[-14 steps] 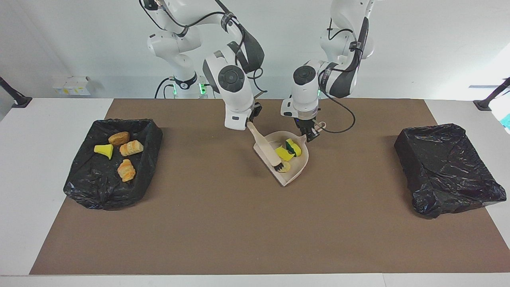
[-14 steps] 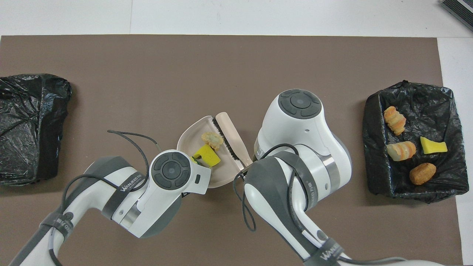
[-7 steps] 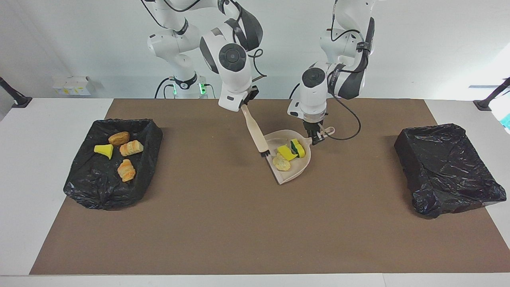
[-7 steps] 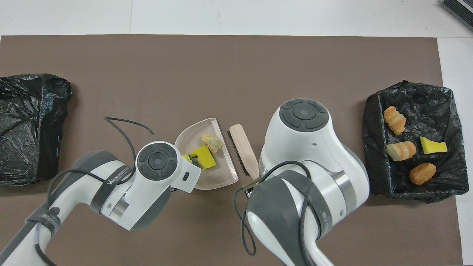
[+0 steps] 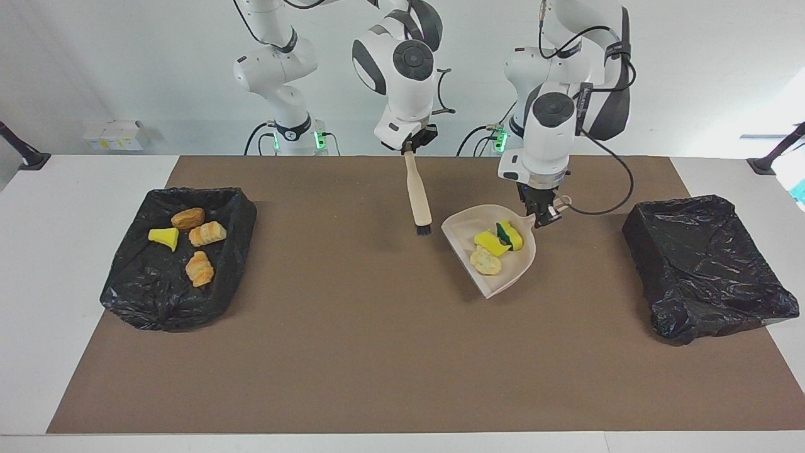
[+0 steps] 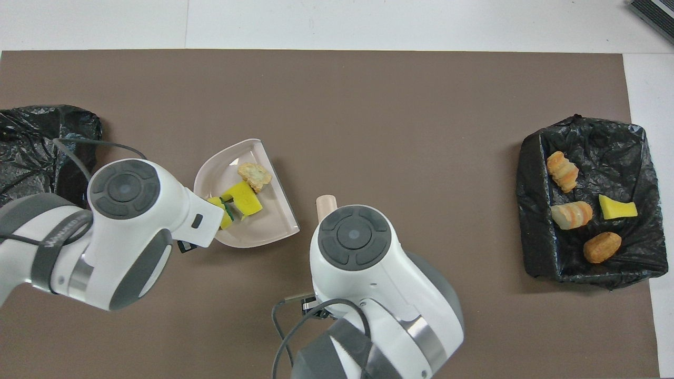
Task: Sweep and dump trash in bin
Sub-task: 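Carry the dustpan to the bin with the left gripper while the right gripper withdraws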
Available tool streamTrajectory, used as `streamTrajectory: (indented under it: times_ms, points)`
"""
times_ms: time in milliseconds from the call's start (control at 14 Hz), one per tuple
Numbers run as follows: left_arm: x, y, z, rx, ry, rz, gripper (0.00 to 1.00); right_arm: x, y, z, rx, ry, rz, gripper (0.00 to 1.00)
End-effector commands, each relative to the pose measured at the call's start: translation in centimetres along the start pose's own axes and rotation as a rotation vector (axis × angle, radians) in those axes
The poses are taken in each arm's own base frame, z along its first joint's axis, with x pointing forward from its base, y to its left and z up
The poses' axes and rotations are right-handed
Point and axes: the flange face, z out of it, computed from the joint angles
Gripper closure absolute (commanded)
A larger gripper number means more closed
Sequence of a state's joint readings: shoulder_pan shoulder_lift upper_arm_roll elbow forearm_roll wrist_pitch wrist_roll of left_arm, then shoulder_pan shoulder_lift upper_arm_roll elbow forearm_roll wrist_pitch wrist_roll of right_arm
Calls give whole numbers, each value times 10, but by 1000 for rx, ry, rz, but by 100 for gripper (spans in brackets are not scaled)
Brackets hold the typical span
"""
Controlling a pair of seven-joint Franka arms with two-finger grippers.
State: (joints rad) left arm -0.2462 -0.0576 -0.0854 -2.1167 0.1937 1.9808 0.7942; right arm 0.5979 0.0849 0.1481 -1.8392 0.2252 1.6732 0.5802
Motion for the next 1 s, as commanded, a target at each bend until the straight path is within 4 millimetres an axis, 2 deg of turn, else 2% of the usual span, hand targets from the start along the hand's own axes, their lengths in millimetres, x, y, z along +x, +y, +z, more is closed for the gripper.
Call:
streamTrajectory:
  times_ms: [0,143,358,429,501,644,715,787,930]
  points:
    - [-53,-20,-27,-9,-20,-41,100,-16,-24,46,6,28,45,100]
    - [-82,-34,-39,-28,-33,-35,100,-19,-39,72,-13,23,53,100]
    - [-141,-59,-48,-53,-41,-69,100,-21,-69,112,-18,48,119,100]
    - [-168,-69,-47,-63,-44,-126,100,-24,-71,123,-19,53,123,100]
    - [-192,-78,-47,-64,-42,-175,100,-26,-66,133,-23,53,130,100]
    - [-227,-89,-46,-68,-41,-246,100,-28,-61,137,-33,47,136,100]
    - [-243,-94,-48,-63,-38,-278,100,-27,-63,135,-33,47,137,66]
    - [-260,-101,-48,-60,-35,-298,100,-27,-63,133,-36,53,134,1]
    - [-301,-114,-51,-40,-22,-258,100,-27,-66,123,-53,63,131,0]
